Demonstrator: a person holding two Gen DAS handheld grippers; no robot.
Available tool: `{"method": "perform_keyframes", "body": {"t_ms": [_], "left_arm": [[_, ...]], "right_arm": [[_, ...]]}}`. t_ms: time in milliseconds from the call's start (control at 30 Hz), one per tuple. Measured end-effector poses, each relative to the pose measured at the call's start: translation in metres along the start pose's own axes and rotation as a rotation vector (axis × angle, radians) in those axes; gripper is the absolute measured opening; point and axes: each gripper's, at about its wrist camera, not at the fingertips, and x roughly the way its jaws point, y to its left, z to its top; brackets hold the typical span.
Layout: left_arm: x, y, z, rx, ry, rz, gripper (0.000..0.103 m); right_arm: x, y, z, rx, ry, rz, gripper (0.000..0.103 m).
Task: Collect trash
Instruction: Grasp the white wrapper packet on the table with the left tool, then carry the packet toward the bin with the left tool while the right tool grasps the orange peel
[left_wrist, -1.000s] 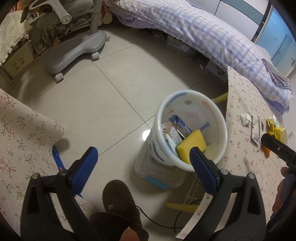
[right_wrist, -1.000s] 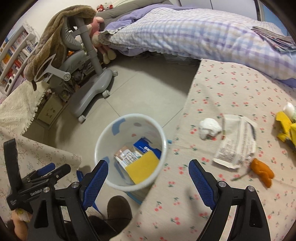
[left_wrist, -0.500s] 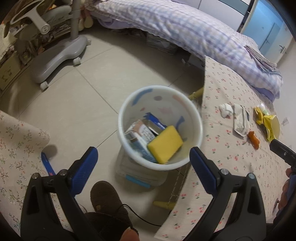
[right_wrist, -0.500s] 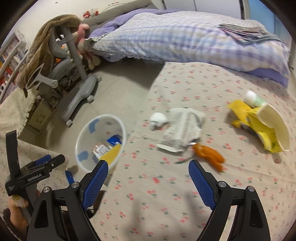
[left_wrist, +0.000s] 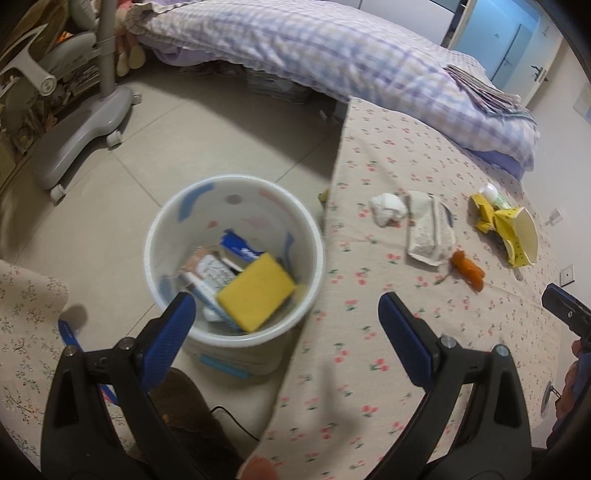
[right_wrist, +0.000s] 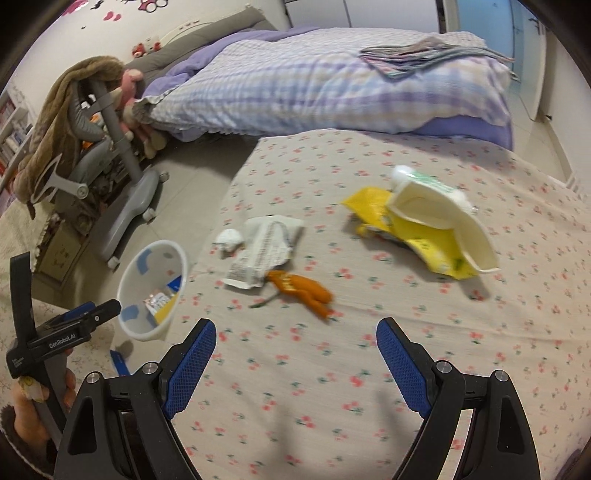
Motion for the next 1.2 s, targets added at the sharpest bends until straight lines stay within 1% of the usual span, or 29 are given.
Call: {"method": "perform_keyframes", "body": {"t_ms": [133,267,400,500,600,667,800,900,933,967,1000,1033,1067,1100,1133,1200], "left_arm": [[0.007,-0.022,0.003,0.028,0.008,-0.014,0.099],[0.018,-0.046,0.007,0.064,0.018,-0.012,0.099],[0.033,-0.071,0.015,0.078,0.026,-0.034,0.099],[0.043,-0.089,0.023,0.084,0.014,-0.051,0.099],[0.054,-0.108,0.029,0.089,0.010,-0.068,0.098],[0.064,-0.118,0.032,0.090,0.011,-0.076,0.094],[0.087,-0.135,0.039,0.083,0.030,-0.093,0.089],[0.100,-0.143,0.041,0.084,0.045,-0.089,0.084],[0.103,-0.145,0.041,0.086,0.047,-0.090,0.080],[0.107,-0.146,0.041,0.086,0.054,-0.084,0.073],[0.109,-0.146,0.040,0.085,0.057,-0.071,0.072],[0.108,-0.146,0.040,0.089,0.046,-0.057,0.067],[0.107,-0.146,0.040,0.094,0.043,-0.051,0.059],[0.105,-0.146,0.040,0.099,0.041,-0.049,0.054],[0.103,-0.146,0.041,0.101,0.042,-0.059,0.050],[0.099,-0.143,0.041,0.098,0.055,-0.093,0.048]], "right_arm": [[-0.005,-0.025,-0.002,0.030,-0.001,-0.027,0.090],[-0.009,-0.051,-0.003,0.084,0.000,-0.046,0.090],[-0.010,-0.074,-0.003,0.155,0.006,-0.063,0.090],[-0.006,-0.085,-0.002,0.203,0.016,-0.062,0.090],[0.002,-0.090,0.000,0.218,0.036,-0.071,0.090],[0.008,-0.093,0.001,0.225,0.052,-0.073,0.090],[0.020,-0.095,0.002,0.238,0.085,-0.074,0.090],[0.028,-0.096,0.003,0.243,0.104,-0.076,0.090],[0.030,-0.095,0.003,0.243,0.108,-0.076,0.090],[0.032,-0.095,0.004,0.243,0.112,-0.076,0.090],[0.034,-0.096,0.004,0.243,0.117,-0.078,0.090],[0.035,-0.095,0.004,0.243,0.120,-0.079,0.090],[0.037,-0.095,0.003,0.242,0.125,-0.080,0.090],[0.038,-0.095,0.003,0.241,0.128,-0.081,0.090],[0.039,-0.095,0.003,0.241,0.131,-0.082,0.090],[0.041,-0.093,0.003,0.237,0.135,-0.083,0.090]]}}
